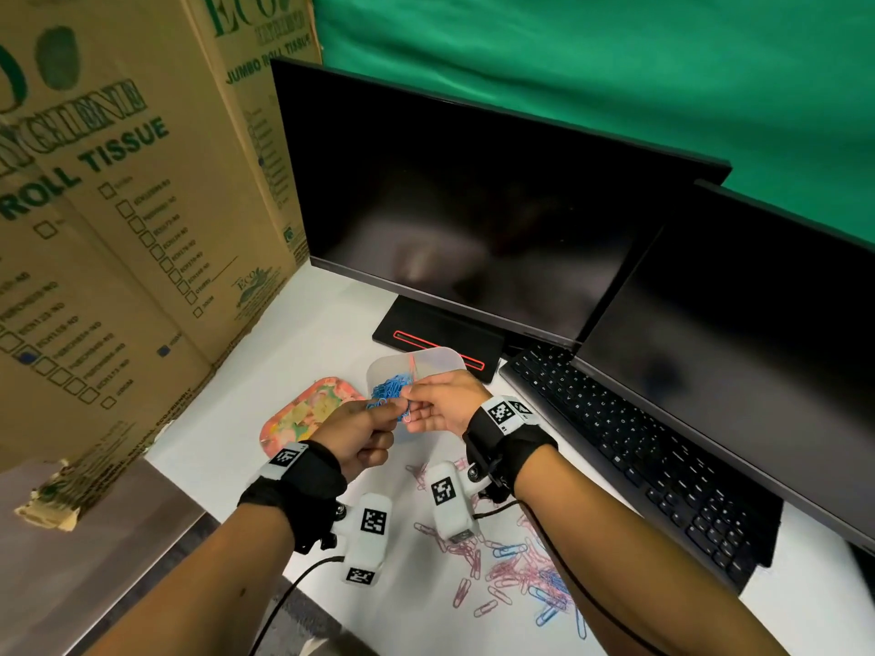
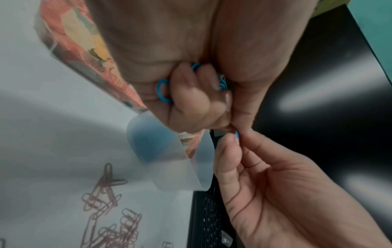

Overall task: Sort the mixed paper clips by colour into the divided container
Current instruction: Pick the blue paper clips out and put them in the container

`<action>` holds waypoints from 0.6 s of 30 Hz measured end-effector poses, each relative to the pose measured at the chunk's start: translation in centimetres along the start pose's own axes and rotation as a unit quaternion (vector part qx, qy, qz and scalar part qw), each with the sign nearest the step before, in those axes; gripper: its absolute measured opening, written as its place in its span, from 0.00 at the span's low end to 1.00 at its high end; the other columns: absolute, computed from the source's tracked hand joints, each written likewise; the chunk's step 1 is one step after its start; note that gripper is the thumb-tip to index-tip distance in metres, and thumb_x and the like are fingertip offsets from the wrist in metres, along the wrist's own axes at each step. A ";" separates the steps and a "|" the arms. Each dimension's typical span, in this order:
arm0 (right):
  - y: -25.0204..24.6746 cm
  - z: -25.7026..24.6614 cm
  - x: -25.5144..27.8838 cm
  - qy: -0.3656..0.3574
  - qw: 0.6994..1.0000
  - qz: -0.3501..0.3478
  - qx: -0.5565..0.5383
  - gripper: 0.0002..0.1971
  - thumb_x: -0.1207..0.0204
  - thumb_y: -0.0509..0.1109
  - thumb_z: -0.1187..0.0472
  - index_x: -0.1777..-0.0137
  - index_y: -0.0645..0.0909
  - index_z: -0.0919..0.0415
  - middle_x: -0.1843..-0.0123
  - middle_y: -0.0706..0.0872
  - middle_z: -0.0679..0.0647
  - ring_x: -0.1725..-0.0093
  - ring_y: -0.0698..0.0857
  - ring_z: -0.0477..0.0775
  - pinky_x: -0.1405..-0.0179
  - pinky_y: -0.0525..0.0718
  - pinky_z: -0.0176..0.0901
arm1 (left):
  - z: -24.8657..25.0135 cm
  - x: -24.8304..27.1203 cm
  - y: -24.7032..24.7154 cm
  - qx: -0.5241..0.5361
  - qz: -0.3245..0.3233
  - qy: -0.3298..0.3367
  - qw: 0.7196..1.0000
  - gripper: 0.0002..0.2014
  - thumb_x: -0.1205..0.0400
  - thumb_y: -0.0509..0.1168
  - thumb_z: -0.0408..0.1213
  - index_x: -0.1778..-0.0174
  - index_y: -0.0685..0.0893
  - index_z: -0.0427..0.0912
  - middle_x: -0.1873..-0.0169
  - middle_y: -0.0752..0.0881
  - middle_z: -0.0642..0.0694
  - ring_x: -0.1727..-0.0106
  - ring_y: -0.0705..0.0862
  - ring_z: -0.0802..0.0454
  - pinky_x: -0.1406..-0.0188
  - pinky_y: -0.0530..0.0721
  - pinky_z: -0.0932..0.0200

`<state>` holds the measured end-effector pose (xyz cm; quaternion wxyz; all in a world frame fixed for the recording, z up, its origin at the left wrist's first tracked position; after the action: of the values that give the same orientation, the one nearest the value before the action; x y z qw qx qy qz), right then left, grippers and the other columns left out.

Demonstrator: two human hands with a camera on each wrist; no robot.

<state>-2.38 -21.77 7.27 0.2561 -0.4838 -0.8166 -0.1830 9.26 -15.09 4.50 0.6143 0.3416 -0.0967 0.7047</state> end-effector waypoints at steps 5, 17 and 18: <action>-1.7 0.8 1.1 -0.015 1.000 0.003 -0.027 0.05 0.21 0.69 0.68 0.52 0.81 0.72 0.71 0.86 0.59 0.75 0.87 0.50 0.71 0.89 0.39 | -0.5 0.6 1.3 -0.088 -0.019 0.020 0.996 0.04 0.24 0.73 0.33 0.58 0.83 0.43 0.78 0.65 0.51 0.80 0.59 0.57 0.84 0.57 0.67; -3.7 1.0 0.3 -0.044 0.985 0.101 0.131 0.07 0.26 0.74 0.58 0.59 0.88 0.62 0.66 0.85 0.54 0.72 0.77 0.50 0.75 0.76 0.39 | -4.4 0.8 1.6 -0.356 -0.017 -0.019 0.934 0.11 0.26 0.75 0.39 0.74 0.83 0.47 0.87 0.70 0.54 0.85 0.63 0.55 0.83 0.61 0.67; -3.4 0.6 0.0 -0.046 0.981 0.099 0.161 0.08 0.26 0.74 0.57 0.57 0.88 0.62 0.66 0.85 0.53 0.72 0.77 0.49 0.76 0.75 0.38 | -4.8 0.9 2.0 -0.378 -0.023 -0.020 0.925 0.12 0.26 0.74 0.39 0.75 0.82 0.48 0.88 0.71 0.56 0.86 0.64 0.57 0.84 0.62 0.68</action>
<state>-5.47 -23.03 6.63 0.3097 -0.5231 -0.7940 -0.0007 5.68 -12.11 2.02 0.7116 0.1005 -0.3604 0.5947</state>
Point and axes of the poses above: each hand's wrist, its own x-axis away from the middle knuckle, its own y-axis out of the palm, z = x × y, the point moved 5 cm from there along -x, towards the middle knuckle
